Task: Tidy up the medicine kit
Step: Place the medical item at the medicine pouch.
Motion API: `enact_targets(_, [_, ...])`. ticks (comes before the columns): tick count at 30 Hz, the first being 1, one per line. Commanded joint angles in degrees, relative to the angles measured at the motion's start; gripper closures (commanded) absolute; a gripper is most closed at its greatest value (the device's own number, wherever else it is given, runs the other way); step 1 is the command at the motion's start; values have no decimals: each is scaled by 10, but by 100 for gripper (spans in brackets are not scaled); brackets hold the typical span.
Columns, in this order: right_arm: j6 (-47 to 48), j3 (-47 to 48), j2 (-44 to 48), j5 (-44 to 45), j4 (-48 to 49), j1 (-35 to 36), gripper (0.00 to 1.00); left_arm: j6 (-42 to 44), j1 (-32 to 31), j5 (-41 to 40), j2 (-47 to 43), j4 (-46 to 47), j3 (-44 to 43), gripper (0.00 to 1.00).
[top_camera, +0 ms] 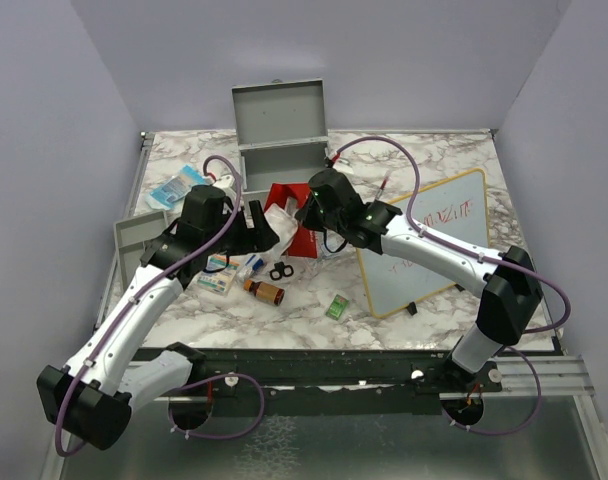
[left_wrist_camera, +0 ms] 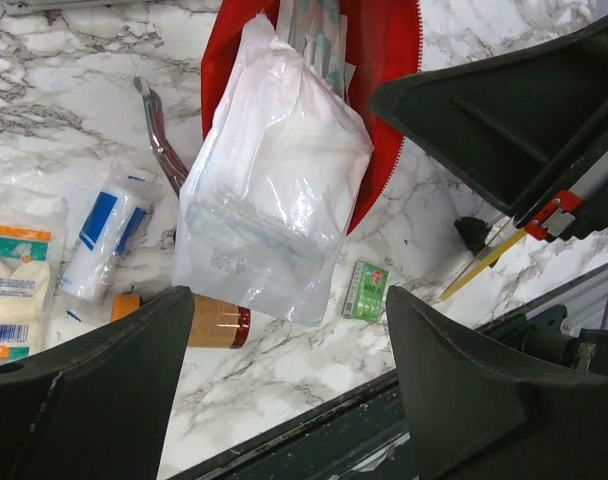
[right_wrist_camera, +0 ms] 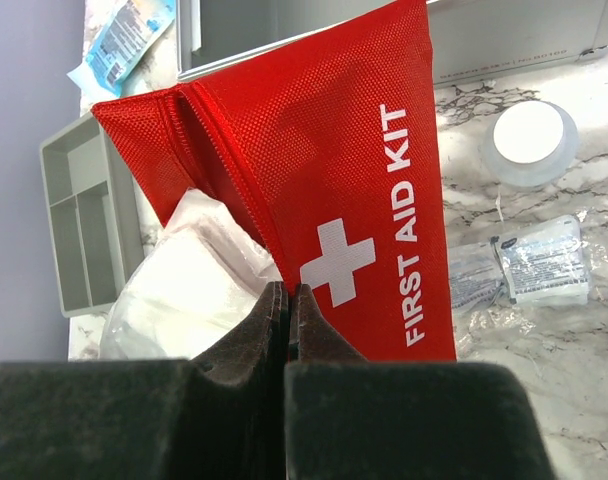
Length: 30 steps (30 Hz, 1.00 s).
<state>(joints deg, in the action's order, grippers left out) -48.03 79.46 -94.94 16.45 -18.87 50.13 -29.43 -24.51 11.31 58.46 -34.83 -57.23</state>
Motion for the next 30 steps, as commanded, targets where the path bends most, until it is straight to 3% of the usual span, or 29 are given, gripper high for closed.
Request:
enact_targets(1, [-8,0,8,-13,20,-1,100,5,-2,3,-21,13,18,20])
enact_targets(8, [-15,-1,9,-15,24,-1,100,-15,-2,-16,-51,18,44,15])
enact_targets(15, [-35,-14,21,-46,48,-1,100,-118,-2,-28,-100,152,108,19])
enact_targets(19, [-33,-12,23,-47,46,-1,99,-120,-2,-26,-81,169,111,24])
enact_targets(26, [-25,-15,22,-60,51,0,100,-109,-2,-31,-71,170,79,42])
enact_targets(30, [-21,-25,20,-71,61,-1,100,-93,-2,-31,-58,170,58,67])
